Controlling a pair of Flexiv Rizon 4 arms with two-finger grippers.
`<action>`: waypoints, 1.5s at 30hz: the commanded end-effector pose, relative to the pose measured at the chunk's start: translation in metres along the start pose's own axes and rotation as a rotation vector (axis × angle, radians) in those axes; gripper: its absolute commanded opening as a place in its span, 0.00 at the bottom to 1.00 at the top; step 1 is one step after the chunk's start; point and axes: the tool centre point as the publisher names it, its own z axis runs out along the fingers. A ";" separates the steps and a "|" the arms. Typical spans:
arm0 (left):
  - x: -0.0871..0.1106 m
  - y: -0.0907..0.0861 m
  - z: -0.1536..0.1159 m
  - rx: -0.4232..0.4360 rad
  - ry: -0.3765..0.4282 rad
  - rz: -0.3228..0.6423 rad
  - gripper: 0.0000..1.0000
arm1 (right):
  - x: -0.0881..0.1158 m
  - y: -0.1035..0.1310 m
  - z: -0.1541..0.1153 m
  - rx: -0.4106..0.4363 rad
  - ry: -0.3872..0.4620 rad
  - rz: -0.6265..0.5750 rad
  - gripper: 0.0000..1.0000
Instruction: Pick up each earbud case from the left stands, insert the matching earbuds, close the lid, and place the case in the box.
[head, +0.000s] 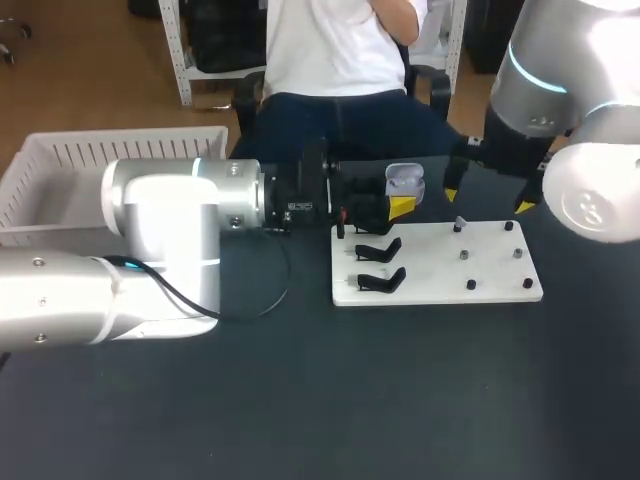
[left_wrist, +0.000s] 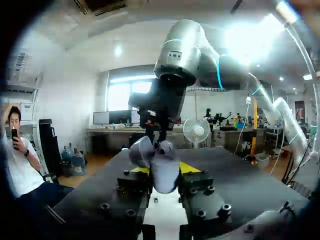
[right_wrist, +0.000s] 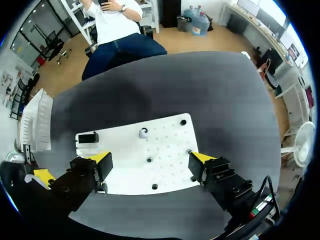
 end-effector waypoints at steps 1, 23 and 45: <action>0.001 -0.001 0.000 -0.006 -0.006 0.004 0.00 | -0.009 0.002 0.026 -0.011 0.059 0.015 1.00; 0.001 -0.001 0.000 -0.006 -0.006 0.004 0.00 | -0.014 0.017 0.075 -0.089 0.030 0.200 1.00; 0.001 -0.001 0.000 -0.006 -0.006 0.004 0.00 | -0.012 0.024 0.083 -0.096 0.056 0.218 0.47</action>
